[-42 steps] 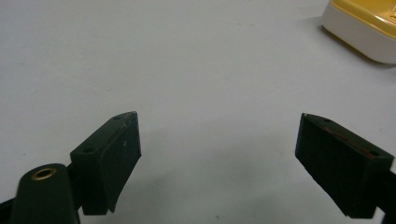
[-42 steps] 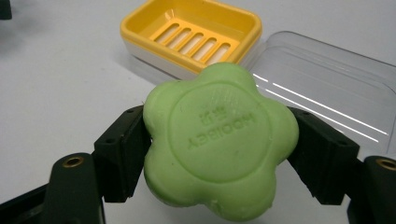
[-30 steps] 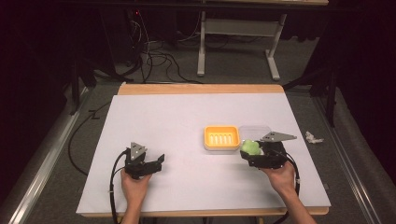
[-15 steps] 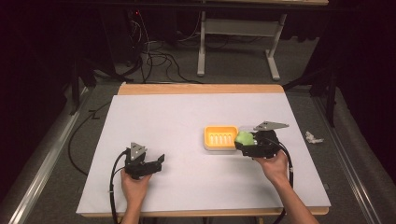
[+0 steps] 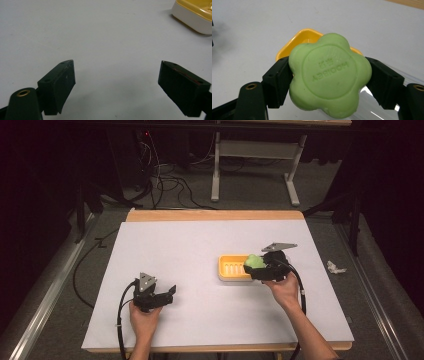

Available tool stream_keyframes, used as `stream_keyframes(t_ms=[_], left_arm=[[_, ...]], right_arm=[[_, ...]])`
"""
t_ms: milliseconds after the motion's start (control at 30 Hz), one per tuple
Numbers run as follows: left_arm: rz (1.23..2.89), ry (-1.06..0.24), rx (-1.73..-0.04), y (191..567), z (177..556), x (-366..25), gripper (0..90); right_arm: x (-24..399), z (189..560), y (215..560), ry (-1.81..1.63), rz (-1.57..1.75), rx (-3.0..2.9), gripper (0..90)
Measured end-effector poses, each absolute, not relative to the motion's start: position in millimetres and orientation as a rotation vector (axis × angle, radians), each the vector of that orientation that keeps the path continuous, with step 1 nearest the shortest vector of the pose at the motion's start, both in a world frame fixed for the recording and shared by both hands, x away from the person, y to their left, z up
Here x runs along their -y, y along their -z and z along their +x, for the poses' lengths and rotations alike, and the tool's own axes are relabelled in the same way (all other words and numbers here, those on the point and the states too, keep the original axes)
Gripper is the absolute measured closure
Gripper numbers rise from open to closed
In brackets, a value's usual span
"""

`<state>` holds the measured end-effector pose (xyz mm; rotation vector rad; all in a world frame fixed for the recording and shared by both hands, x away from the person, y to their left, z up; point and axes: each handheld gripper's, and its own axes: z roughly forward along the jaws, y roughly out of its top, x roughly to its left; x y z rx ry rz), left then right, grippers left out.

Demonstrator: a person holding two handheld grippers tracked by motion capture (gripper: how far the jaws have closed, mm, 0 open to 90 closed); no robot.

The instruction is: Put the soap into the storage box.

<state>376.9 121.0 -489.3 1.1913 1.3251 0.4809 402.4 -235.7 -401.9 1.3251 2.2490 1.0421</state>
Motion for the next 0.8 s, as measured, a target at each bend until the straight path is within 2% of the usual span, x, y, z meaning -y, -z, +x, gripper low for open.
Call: stream_keyframes(t_ms=[800], left_arm=[[1.188, -0.475, -1.329, 489, 378, -121, 14.6]], right_arm=[[209, 429, 420, -0.943, 1.347, -2.304, 26.6]])
